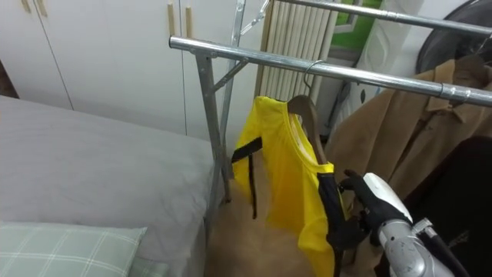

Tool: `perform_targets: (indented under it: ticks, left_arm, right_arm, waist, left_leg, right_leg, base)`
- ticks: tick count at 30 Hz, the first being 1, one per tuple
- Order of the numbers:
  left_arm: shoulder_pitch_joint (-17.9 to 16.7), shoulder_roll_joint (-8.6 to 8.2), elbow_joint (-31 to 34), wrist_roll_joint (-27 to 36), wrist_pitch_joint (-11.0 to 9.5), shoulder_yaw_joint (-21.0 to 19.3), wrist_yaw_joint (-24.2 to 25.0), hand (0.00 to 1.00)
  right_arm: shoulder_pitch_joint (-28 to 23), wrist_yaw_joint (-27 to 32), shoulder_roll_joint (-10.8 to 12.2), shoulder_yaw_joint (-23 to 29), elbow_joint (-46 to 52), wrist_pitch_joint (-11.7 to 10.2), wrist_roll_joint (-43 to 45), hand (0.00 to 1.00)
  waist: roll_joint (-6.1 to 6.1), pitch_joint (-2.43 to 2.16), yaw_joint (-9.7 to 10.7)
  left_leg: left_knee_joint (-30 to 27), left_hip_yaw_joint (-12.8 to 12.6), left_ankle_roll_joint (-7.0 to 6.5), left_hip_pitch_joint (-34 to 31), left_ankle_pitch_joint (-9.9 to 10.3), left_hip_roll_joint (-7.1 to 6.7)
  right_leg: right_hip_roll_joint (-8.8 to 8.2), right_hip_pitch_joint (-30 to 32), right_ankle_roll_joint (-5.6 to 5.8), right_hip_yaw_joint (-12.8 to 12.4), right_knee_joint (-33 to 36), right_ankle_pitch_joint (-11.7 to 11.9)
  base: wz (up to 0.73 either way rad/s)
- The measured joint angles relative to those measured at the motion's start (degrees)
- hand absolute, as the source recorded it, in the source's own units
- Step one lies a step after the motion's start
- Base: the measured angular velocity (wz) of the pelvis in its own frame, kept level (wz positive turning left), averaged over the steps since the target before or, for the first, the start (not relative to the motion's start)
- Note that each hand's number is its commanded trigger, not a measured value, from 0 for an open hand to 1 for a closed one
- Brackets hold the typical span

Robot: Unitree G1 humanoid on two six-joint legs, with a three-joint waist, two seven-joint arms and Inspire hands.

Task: Hang clothes

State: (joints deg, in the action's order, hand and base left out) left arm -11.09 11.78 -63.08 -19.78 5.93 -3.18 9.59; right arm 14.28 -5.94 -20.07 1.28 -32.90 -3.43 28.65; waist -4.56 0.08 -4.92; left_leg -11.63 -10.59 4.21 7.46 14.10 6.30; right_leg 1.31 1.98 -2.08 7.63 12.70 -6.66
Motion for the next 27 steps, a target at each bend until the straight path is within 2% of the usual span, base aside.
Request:
perform_targets:
  ticks: [15,27]
  left_arm:
    - [0.0,0.03,0.0,0.0,0.0,0.0,0.0,0.0]
    - [0.0,0.04,0.0,0.0,0.0,0.0,0.0,0.0]
  right_arm:
    - [0.0,0.0,0.1,0.4,0.2,0.0,0.1,0.0]
    - [0.0,0.1,0.1,0.6,0.2,0.0,0.4,0.0]
  waist:
    - [-0.33,0.3,0.1]
    - [-0.34,0.29,0.1]
  left_leg:
    - [0.3,0.0,0.0,-0.1,0.0,-0.01]
    - [0.3,-0.2,0.0,-0.1,0.0,-0.01]
  right_leg:
    - [0.02,-0.1,0.03,0.0,-0.1,0.0]
    - [0.02,-0.2,0.02,-0.1,0.0,0.0]
  base:
    - [0.0]
    - [0.0]
